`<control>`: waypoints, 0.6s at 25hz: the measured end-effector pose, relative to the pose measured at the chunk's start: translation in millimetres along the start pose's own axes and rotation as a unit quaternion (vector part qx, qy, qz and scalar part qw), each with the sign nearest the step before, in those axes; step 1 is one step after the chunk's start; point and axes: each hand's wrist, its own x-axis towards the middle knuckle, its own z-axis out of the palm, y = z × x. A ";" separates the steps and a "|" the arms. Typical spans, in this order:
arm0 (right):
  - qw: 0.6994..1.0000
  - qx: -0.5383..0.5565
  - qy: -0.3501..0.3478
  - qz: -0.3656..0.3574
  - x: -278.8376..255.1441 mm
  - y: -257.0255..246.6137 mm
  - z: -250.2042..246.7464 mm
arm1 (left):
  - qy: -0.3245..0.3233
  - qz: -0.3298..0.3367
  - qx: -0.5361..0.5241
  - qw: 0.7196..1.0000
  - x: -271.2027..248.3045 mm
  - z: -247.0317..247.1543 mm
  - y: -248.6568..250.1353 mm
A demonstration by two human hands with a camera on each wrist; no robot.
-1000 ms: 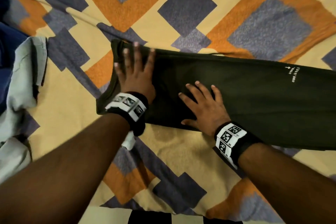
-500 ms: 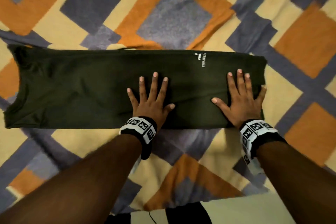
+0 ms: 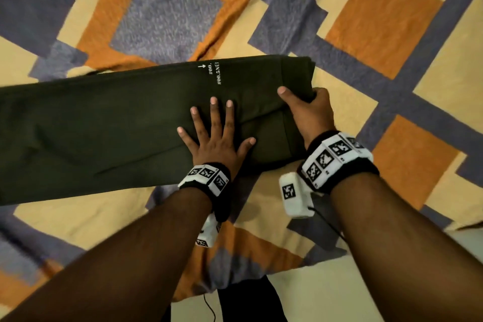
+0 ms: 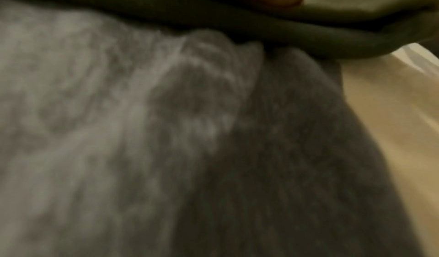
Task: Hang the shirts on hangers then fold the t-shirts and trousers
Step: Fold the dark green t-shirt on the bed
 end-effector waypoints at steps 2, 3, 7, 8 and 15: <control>0.996 0.060 -0.060 0.022 6.0 -8.3 -2.5 | -0.008 0.004 -0.022 1.000 1.7 -5.6 -3.5; 0.993 0.068 -0.091 0.025 6.4 -11.0 -3.6 | -0.016 0.007 -0.041 0.999 1.9 -9.3 -5.5; 0.987 0.038 -0.155 -0.028 6.2 -10.5 -7.7 | -0.027 0.035 -0.101 0.994 -1.1 -24.0 -20.0; 0.986 0.023 -0.155 -0.052 3.5 -12.4 -9.2 | -0.021 0.040 -0.114 0.992 -2.3 -30.3 -25.6; 0.958 -0.133 -0.115 -0.225 -78.0 -63.0 27.1 | -0.022 0.003 -0.313 0.950 -23.8 -70.7 -86.9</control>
